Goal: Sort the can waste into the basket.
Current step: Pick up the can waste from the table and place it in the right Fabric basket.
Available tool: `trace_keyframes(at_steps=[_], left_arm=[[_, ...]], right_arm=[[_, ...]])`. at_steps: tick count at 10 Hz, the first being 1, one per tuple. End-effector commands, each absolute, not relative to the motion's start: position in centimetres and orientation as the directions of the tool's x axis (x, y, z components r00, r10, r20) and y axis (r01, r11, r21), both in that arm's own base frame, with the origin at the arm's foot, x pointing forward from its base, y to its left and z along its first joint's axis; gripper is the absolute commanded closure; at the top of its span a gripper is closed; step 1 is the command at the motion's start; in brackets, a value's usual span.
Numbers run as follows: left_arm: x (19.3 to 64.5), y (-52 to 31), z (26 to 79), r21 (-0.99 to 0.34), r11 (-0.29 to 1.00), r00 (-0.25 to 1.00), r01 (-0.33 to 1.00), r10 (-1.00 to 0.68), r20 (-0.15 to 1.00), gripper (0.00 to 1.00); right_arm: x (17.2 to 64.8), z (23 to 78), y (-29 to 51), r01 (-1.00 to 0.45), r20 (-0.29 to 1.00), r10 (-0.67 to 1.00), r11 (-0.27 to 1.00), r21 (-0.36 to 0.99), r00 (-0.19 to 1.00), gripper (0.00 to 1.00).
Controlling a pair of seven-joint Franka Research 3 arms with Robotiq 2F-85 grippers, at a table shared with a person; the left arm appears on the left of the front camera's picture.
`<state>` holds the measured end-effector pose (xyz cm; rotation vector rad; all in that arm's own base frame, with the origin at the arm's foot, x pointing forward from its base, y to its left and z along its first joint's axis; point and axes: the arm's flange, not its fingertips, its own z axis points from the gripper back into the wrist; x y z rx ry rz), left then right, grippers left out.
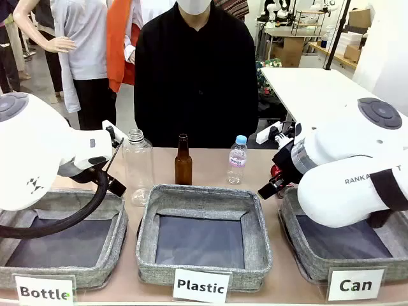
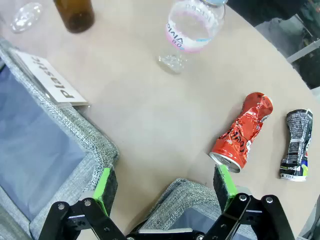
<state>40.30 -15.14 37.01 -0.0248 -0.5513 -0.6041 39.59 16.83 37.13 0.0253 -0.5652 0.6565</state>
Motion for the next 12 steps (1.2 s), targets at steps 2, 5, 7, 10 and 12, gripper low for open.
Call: trace_keyframes(at_steps=[2, 5, 7, 10, 12], left_arm=[[40.30, -15.15, 37.02, 0.135, 0.827, 0.684, 0.545, -0.532, 0.499, 0.00], [40.30, -15.15, 37.02, 0.135, 0.827, 0.684, 0.545, -0.532, 0.499, 0.00], [40.30, -15.15, 37.02, 0.135, 0.827, 0.684, 0.545, -0.532, 0.499, 0.00], [40.30, -15.15, 37.02, 0.135, 0.827, 0.684, 0.545, -0.532, 0.499, 0.00], [40.30, -15.15, 37.02, 0.135, 0.827, 0.684, 0.545, -0.532, 0.499, 0.00]], right_arm=[[39.60, 37.13, 16.83, -0.584, 0.505, 0.571, 0.797, -0.152, 0.648, 0.00], [39.60, 37.13, 16.83, -0.584, 0.505, 0.571, 0.797, -0.152, 0.648, 0.00], [39.60, 37.13, 16.83, -0.584, 0.505, 0.571, 0.797, -0.152, 0.648, 0.00], [39.60, 37.13, 16.83, -0.584, 0.505, 0.571, 0.797, -0.152, 0.648, 0.00], [39.60, 37.13, 16.83, -0.584, 0.505, 0.571, 0.797, -0.152, 0.648, 0.00]])
